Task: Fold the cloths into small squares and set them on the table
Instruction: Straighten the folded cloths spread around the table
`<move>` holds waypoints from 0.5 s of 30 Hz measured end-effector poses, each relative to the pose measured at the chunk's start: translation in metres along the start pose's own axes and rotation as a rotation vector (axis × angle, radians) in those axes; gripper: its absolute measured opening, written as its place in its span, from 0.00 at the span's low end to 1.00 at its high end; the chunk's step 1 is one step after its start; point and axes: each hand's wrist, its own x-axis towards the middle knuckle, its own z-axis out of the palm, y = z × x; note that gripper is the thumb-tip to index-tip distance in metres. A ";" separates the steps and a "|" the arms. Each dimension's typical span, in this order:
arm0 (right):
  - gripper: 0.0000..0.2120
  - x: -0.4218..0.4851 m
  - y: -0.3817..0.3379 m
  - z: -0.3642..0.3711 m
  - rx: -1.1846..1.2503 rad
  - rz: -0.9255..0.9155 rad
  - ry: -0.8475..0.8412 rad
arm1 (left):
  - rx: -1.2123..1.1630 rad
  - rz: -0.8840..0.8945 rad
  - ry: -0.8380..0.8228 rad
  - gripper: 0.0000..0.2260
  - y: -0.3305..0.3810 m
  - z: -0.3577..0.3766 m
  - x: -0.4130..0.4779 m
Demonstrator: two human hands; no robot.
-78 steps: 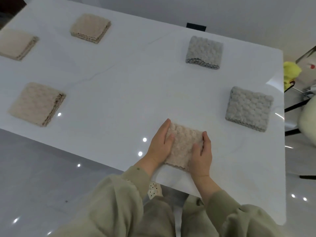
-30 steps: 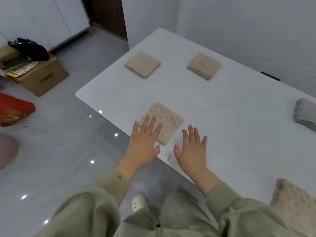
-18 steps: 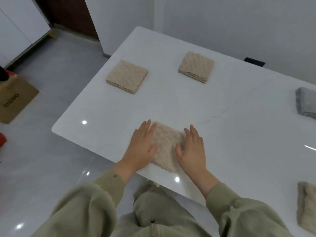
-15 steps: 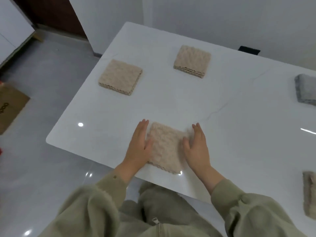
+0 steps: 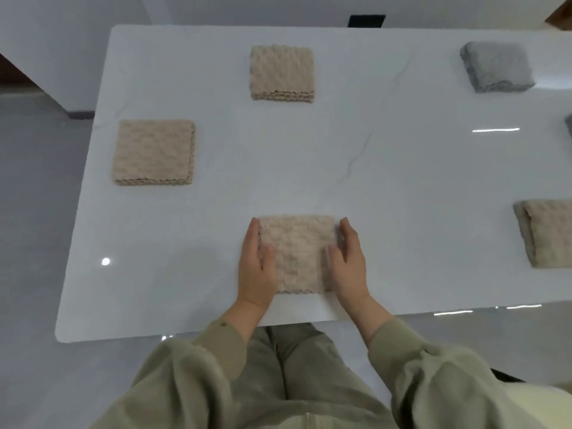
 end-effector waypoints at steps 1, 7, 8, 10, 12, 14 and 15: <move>0.30 -0.001 -0.001 0.003 -0.021 -0.003 -0.001 | 0.008 0.009 -0.008 0.26 0.000 0.001 0.000; 0.33 0.004 -0.009 0.012 -0.086 -0.003 -0.019 | 0.036 0.031 -0.011 0.28 -0.001 0.005 0.009; 0.33 0.006 -0.010 0.012 -0.094 -0.007 -0.027 | 0.037 0.032 -0.001 0.28 0.001 0.005 0.010; 0.33 0.010 -0.012 0.010 -0.114 -0.012 -0.036 | 0.038 0.024 0.014 0.27 0.003 0.007 0.012; 0.33 0.014 -0.015 0.010 -0.121 -0.018 -0.032 | 0.039 0.015 0.022 0.25 0.005 0.009 0.014; 0.32 0.018 -0.017 0.011 -0.100 -0.022 -0.028 | 0.046 0.014 0.030 0.24 0.006 0.012 0.016; 0.30 0.019 -0.018 0.012 -0.088 -0.028 -0.029 | 0.047 0.013 0.034 0.24 0.007 0.013 0.017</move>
